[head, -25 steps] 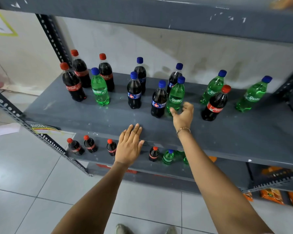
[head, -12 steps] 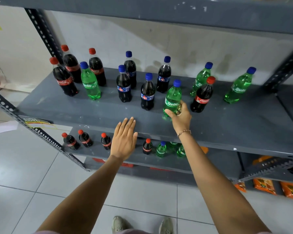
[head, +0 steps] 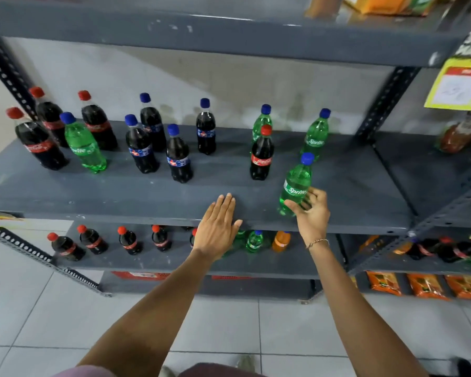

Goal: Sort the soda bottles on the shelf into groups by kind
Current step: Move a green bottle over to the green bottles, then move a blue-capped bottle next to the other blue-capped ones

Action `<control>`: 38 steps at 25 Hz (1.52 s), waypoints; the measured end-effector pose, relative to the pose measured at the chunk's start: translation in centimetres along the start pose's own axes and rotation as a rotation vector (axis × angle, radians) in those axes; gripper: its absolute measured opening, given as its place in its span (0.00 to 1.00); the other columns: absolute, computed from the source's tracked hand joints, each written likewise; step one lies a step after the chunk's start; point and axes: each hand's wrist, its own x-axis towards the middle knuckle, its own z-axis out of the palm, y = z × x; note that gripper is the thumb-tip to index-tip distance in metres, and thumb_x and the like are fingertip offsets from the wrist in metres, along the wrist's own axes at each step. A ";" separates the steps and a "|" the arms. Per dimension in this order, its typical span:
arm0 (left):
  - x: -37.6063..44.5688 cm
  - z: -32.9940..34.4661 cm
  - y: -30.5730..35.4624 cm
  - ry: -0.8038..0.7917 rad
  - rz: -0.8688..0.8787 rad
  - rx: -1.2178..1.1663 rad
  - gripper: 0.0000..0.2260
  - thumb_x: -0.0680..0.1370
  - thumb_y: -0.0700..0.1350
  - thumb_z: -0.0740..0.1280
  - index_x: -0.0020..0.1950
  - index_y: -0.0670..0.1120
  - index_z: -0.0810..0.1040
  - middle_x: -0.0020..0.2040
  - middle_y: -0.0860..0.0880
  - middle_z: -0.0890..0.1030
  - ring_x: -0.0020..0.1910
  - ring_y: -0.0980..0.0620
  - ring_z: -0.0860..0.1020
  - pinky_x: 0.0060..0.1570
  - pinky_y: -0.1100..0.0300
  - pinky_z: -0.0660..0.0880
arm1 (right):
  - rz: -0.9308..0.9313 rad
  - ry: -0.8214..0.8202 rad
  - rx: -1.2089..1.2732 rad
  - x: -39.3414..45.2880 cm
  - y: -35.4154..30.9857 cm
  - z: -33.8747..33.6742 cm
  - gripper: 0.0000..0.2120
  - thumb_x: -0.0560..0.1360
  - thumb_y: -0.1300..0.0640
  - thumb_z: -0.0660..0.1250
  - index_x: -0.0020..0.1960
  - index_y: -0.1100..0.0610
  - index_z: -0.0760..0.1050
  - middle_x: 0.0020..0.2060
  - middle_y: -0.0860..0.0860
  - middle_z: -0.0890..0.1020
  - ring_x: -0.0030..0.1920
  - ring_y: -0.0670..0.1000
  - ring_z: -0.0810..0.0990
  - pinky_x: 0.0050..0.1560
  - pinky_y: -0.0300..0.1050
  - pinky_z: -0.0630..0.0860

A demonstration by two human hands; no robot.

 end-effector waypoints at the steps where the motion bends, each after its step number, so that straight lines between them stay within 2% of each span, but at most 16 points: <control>1: -0.1 0.1 0.0 -0.010 -0.011 0.012 0.30 0.82 0.54 0.40 0.69 0.36 0.68 0.69 0.40 0.71 0.69 0.42 0.68 0.67 0.49 0.62 | 0.004 0.009 -0.006 0.9 0.2 -1.1 0.26 0.63 0.63 0.76 0.56 0.59 0.67 0.54 0.56 0.80 0.54 0.50 0.80 0.56 0.35 0.76; 4: -0.3 0.3 -0.2 0.003 -0.022 0.058 0.30 0.82 0.55 0.40 0.68 0.36 0.70 0.68 0.40 0.72 0.68 0.42 0.69 0.66 0.49 0.64 | 0.003 0.053 -0.021 3.8 0.3 -3.0 0.26 0.64 0.66 0.75 0.57 0.62 0.66 0.56 0.60 0.79 0.53 0.51 0.79 0.50 0.28 0.75; 8: -0.1 0.5 0.2 0.018 -0.042 0.048 0.29 0.82 0.55 0.41 0.69 0.37 0.69 0.69 0.40 0.71 0.69 0.42 0.67 0.69 0.52 0.58 | -0.018 0.046 -0.042 7.4 0.3 -3.7 0.25 0.65 0.69 0.73 0.58 0.65 0.65 0.56 0.62 0.79 0.52 0.51 0.78 0.46 0.25 0.75; 10: -0.2 0.6 0.2 0.022 -0.047 0.049 0.29 0.82 0.55 0.42 0.69 0.37 0.68 0.69 0.40 0.71 0.70 0.42 0.67 0.69 0.53 0.55 | -0.017 0.031 -0.040 8.6 0.5 -3.5 0.25 0.65 0.69 0.73 0.58 0.65 0.65 0.57 0.62 0.78 0.51 0.51 0.78 0.47 0.29 0.77; 12: -0.2 0.7 0.2 0.028 -0.054 0.051 0.28 0.82 0.56 0.43 0.70 0.38 0.68 0.70 0.41 0.70 0.70 0.43 0.66 0.69 0.53 0.55 | -0.012 0.015 -0.045 9.4 0.6 -3.2 0.25 0.66 0.69 0.72 0.58 0.64 0.65 0.57 0.62 0.78 0.51 0.50 0.78 0.51 0.37 0.78; 14: -0.1 0.9 0.2 0.038 -0.058 0.046 0.29 0.82 0.56 0.42 0.70 0.38 0.67 0.70 0.41 0.70 0.70 0.42 0.66 0.69 0.52 0.55 | -0.006 -0.019 -0.069 10.0 0.6 -3.1 0.25 0.67 0.68 0.71 0.59 0.64 0.64 0.58 0.62 0.78 0.52 0.50 0.77 0.55 0.43 0.75; 17: -0.4 0.8 0.0 0.065 -0.057 0.045 0.28 0.82 0.55 0.43 0.69 0.38 0.68 0.69 0.41 0.71 0.70 0.42 0.66 0.69 0.51 0.56 | 0.017 -0.073 -0.102 9.8 0.6 -3.5 0.28 0.68 0.64 0.71 0.63 0.63 0.62 0.59 0.56 0.76 0.57 0.50 0.75 0.56 0.40 0.73; 19: -1.1 0.5 -0.8 0.084 -0.065 0.039 0.26 0.82 0.53 0.45 0.69 0.38 0.68 0.69 0.40 0.70 0.70 0.42 0.66 0.70 0.51 0.56 | 0.036 0.019 -0.165 8.6 1.2 -3.8 0.29 0.68 0.61 0.72 0.64 0.62 0.62 0.57 0.53 0.73 0.57 0.50 0.73 0.59 0.43 0.73; 21: -2.3 0.1 -2.7 0.115 -0.119 0.038 0.25 0.81 0.52 0.48 0.70 0.37 0.68 0.70 0.40 0.69 0.70 0.42 0.65 0.71 0.51 0.55 | 0.008 0.151 -0.247 6.5 2.0 -3.1 0.18 0.70 0.65 0.69 0.57 0.63 0.68 0.53 0.58 0.76 0.52 0.55 0.76 0.57 0.53 0.76; 22: -3.1 -0.2 -4.1 0.126 -0.153 0.044 0.25 0.81 0.52 0.48 0.70 0.37 0.67 0.70 0.40 0.69 0.71 0.42 0.65 0.71 0.51 0.54 | -0.032 0.164 -0.292 5.2 2.2 -2.2 0.11 0.70 0.68 0.66 0.52 0.63 0.70 0.49 0.61 0.77 0.48 0.58 0.78 0.53 0.55 0.77; 24: -4.5 -0.9 -7.1 0.145 -0.211 0.057 0.26 0.82 0.52 0.46 0.70 0.36 0.66 0.71 0.39 0.68 0.71 0.42 0.64 0.72 0.50 0.54 | -0.120 0.070 -0.385 2.9 2.2 0.4 0.09 0.69 0.72 0.62 0.45 0.61 0.72 0.43 0.62 0.79 0.43 0.59 0.79 0.48 0.54 0.78; 27: -5.4 -2.4 -11.3 0.135 -0.269 0.066 0.27 0.82 0.53 0.45 0.71 0.35 0.65 0.71 0.38 0.67 0.72 0.41 0.63 0.72 0.50 0.54 | -0.176 -0.206 -0.444 -0.2 1.3 6.1 0.07 0.71 0.69 0.61 0.46 0.61 0.74 0.42 0.59 0.80 0.41 0.54 0.78 0.45 0.41 0.74; 31: -5.6 -3.3 -14.8 0.103 -0.253 0.050 0.28 0.82 0.55 0.45 0.72 0.37 0.64 0.72 0.40 0.66 0.72 0.43 0.61 0.73 0.53 0.50 | -0.153 -0.431 -0.389 -3.2 -0.3 13.8 0.07 0.72 0.66 0.63 0.51 0.62 0.73 0.44 0.60 0.81 0.41 0.52 0.78 0.48 0.42 0.76; 33: -5.8 -3.0 -15.3 0.095 -0.237 0.020 0.28 0.82 0.55 0.45 0.72 0.38 0.64 0.72 0.40 0.67 0.72 0.43 0.62 0.72 0.53 0.51 | -0.078 -0.488 -0.341 -3.4 -1.3 17.0 0.12 0.72 0.63 0.66 0.55 0.63 0.72 0.48 0.61 0.80 0.43 0.51 0.77 0.50 0.44 0.76; 35: -5.8 -2.9 -15.3 0.103 -0.233 -0.003 0.26 0.81 0.54 0.47 0.72 0.38 0.65 0.72 0.41 0.67 0.72 0.43 0.62 0.71 0.53 0.52 | 0.008 -0.503 -0.259 -2.9 -2.3 19.8 0.20 0.70 0.59 0.70 0.58 0.63 0.70 0.54 0.61 0.78 0.51 0.54 0.77 0.53 0.44 0.74; 38: -5.7 -2.7 -15.7 0.114 -0.210 -0.020 0.26 0.82 0.54 0.47 0.71 0.38 0.65 0.71 0.41 0.68 0.72 0.44 0.62 0.71 0.53 0.52 | 0.032 -0.413 -0.214 -1.9 -3.8 23.2 0.27 0.63 0.58 0.76 0.58 0.62 0.70 0.56 0.59 0.78 0.56 0.55 0.76 0.57 0.48 0.74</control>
